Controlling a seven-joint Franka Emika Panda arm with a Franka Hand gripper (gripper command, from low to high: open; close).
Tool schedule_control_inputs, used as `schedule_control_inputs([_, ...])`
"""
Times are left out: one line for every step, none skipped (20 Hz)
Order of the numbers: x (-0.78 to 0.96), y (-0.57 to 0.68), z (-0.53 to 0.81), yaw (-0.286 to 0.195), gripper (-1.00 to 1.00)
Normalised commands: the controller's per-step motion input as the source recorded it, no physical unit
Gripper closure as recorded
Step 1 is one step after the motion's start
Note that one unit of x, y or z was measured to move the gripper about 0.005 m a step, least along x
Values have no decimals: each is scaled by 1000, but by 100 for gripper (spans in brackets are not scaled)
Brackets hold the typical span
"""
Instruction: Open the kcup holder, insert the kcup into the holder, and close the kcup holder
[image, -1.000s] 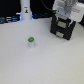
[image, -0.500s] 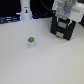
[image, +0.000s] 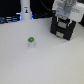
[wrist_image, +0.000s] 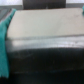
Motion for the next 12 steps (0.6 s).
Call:
schedule_control_inputs([828,-193,358,-60,100])
schedule_control_inputs([835,-195,335,-60,100])
schedule_control_inputs([838,-189,323,-64,100])
schedule_control_inputs([843,-183,293,-66,100])
schedule_control_inputs([20,-6,0,0,100])
schedule_control_inputs([0,-97,126,0,100])
schedule_control_inputs([63,-406,143,-17,100])
schedule_control_inputs([291,-569,89,0,100])
schedule_control_inputs([440,-689,117,0,100])
schedule_control_inputs([423,-631,29,0,100])
schedule_control_inputs([111,-34,3,0,100])
schedule_control_inputs([875,-206,224,-66,100])
